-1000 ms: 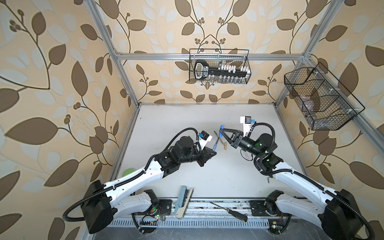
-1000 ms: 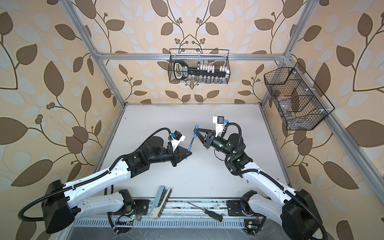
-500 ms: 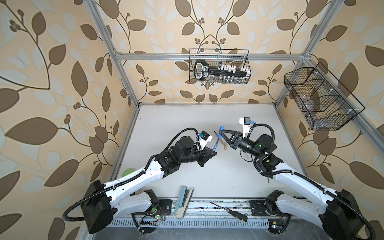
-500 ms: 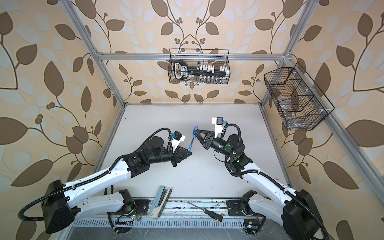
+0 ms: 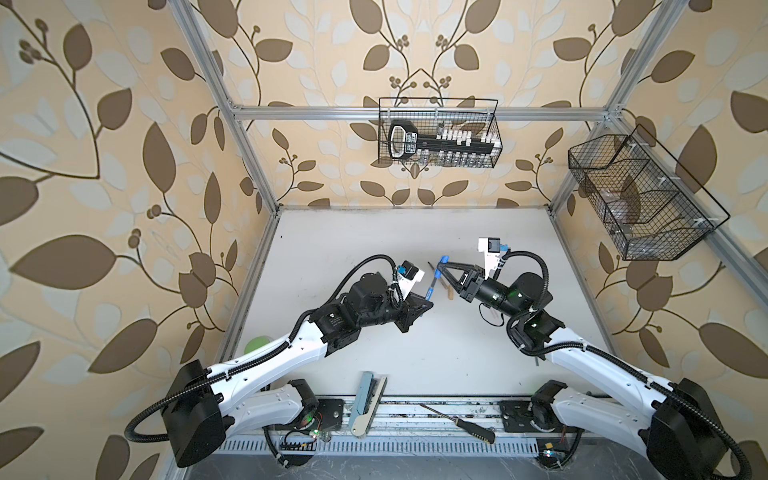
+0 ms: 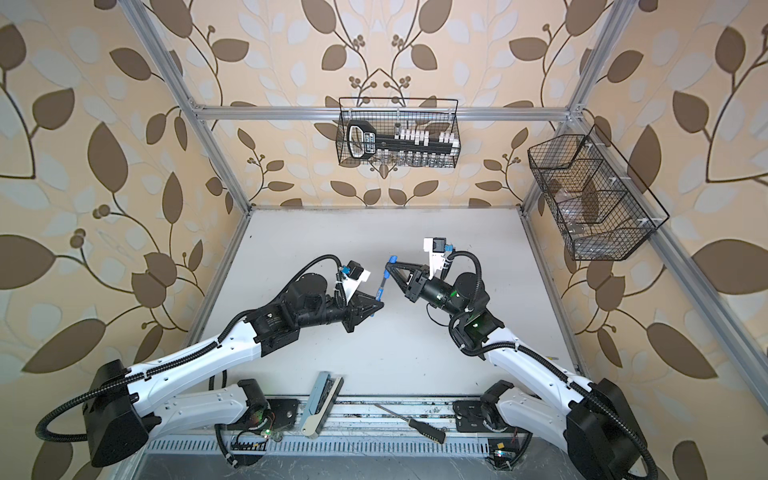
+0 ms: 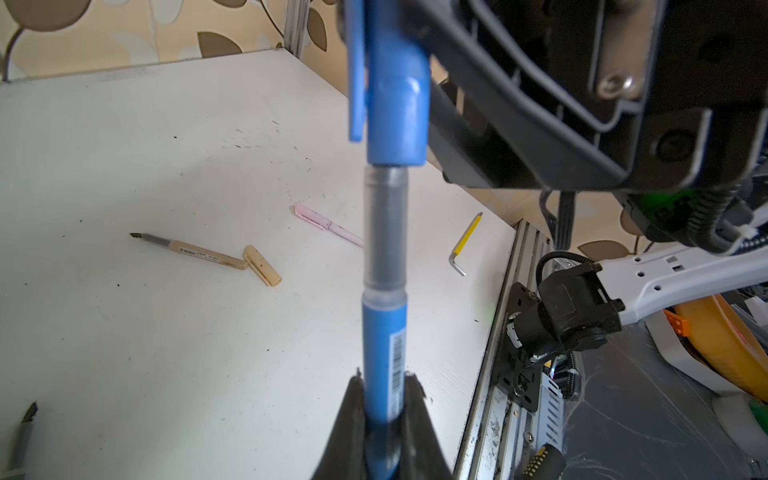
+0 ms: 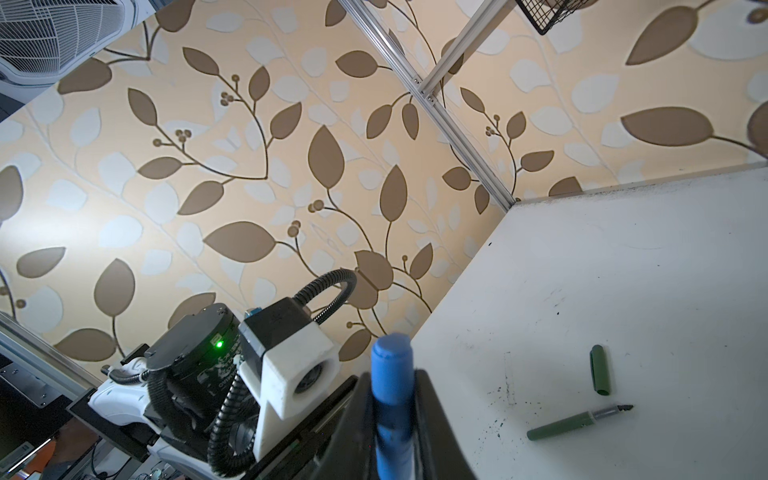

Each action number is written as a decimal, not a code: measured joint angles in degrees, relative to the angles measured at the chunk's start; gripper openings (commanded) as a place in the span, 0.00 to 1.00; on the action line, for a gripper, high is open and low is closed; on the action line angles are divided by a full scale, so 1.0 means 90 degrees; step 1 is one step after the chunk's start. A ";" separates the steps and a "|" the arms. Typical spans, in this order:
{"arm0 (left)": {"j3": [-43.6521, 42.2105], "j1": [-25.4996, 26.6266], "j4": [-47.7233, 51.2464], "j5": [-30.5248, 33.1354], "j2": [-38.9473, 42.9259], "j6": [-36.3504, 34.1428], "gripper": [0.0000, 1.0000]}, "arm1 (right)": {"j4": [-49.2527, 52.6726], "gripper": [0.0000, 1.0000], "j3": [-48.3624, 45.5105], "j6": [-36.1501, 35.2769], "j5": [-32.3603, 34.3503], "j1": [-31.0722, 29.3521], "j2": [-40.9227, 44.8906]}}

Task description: Insert the pens into the pen caps

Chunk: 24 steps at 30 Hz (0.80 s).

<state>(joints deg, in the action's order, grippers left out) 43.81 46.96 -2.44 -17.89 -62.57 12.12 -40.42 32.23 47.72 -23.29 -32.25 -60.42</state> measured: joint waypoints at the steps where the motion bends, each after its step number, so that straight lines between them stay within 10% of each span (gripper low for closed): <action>1: 0.0000 0.0000 -0.0002 0.0024 0.0000 0.0000 0.09 | -0.0019 0.18 -0.0012 0.0002 0.0019 -0.0002 0.0000; 17: 0.0126 0.0000 -0.0085 0.0015 -0.0112 -0.0029 0.10 | 0.0529 0.19 0.0075 -0.0357 -0.0032 -0.0155 0.0000; 24: 0.0185 0.0000 -0.0153 0.0017 -0.0148 -0.0102 0.10 | 0.1460 0.49 0.0282 -0.0765 -0.0204 -0.0202 0.0146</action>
<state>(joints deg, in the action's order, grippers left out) 45.47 46.96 -3.81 -17.74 -63.90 11.20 -27.29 34.76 40.84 -25.12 -34.06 -59.11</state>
